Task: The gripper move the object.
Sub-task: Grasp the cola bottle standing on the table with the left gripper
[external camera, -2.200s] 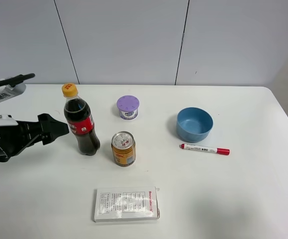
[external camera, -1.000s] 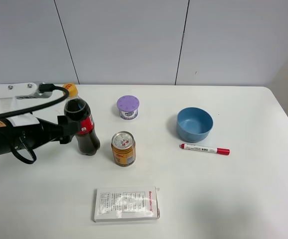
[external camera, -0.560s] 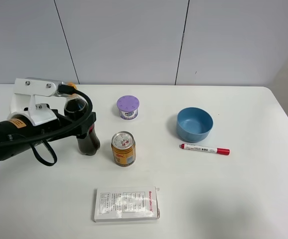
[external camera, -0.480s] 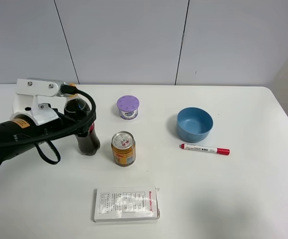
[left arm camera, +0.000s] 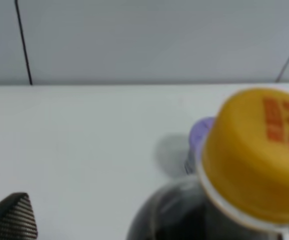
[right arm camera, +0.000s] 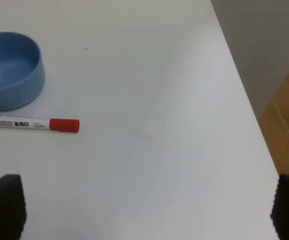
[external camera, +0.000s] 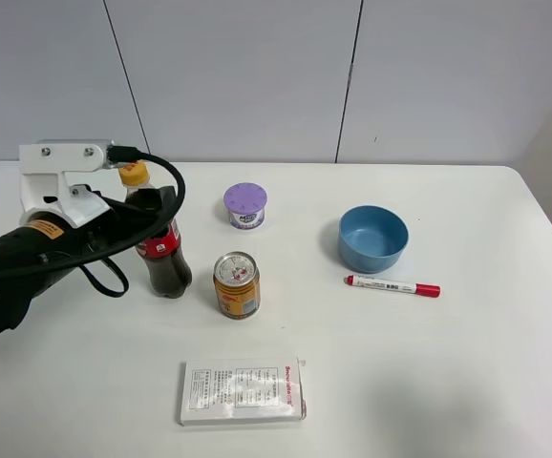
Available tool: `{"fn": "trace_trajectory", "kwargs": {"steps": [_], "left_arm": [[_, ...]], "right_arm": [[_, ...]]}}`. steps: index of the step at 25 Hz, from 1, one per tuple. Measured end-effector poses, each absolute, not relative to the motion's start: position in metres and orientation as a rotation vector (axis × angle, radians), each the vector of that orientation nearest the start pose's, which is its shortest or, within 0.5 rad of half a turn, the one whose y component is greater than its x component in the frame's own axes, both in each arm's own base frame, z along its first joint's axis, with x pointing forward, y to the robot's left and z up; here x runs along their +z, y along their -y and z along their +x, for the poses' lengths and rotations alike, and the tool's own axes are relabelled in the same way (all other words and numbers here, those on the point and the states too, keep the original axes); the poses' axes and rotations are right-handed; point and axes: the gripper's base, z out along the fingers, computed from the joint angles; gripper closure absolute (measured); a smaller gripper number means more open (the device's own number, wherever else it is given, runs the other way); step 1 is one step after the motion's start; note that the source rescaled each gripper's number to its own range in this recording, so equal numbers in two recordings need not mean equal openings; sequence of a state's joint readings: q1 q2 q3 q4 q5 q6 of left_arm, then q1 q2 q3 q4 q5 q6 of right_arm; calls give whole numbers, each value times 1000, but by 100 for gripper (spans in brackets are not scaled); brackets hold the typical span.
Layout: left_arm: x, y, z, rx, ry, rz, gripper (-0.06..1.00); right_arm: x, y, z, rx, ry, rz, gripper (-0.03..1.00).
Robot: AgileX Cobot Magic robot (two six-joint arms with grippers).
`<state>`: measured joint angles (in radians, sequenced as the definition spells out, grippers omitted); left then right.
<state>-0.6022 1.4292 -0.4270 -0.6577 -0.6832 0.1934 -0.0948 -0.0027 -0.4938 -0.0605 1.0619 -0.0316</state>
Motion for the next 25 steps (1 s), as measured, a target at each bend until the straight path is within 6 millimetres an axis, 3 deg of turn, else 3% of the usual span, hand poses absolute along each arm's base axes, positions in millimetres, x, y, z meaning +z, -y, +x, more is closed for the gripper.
{"fn": "trace_trajectory", "kwargs": {"steps": [25], "left_arm": [[167, 118, 234, -301, -1917, -81, -3]], "right_arm": [[276, 4, -5, -151, -2050, 67, -3]]}}
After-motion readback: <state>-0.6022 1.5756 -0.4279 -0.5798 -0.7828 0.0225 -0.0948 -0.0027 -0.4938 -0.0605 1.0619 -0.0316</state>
